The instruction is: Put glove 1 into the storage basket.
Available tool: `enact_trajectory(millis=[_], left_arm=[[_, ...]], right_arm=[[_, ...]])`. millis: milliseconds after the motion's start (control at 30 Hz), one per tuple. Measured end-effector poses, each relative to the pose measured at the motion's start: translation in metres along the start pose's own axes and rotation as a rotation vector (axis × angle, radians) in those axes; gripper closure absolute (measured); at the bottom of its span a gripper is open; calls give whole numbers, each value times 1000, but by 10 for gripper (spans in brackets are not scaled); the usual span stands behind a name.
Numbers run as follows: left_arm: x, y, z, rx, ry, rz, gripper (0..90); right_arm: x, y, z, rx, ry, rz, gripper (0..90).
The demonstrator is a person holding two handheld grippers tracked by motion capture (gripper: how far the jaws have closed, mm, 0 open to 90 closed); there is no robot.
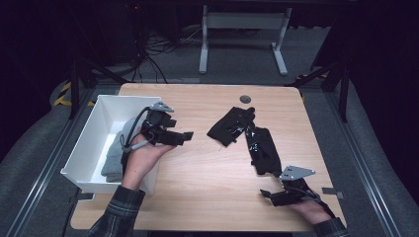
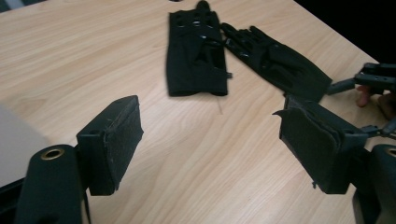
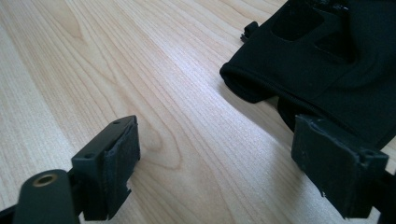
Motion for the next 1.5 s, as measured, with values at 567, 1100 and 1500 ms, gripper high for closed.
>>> enact_trajectory(millis=[567,1100,1500], left_arm=[[31,60,-49,-50,95,-53,227],[29,92,-111,-142,157,-45,161],[34,105,-127,-150,289,-41,46]], right_arm=[[-1,0,0,-2,-3,-7,146],[0,-8,6,-4,-34,2,290],[12,-8,38,21,0,14,724]])
Point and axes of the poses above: each handheld gripper's, and its own axes: y roughly forward along the jaws, z roughly out of its top, x roughly to its right, the point moved 5 cm from there along y, roughly forward along the jaws
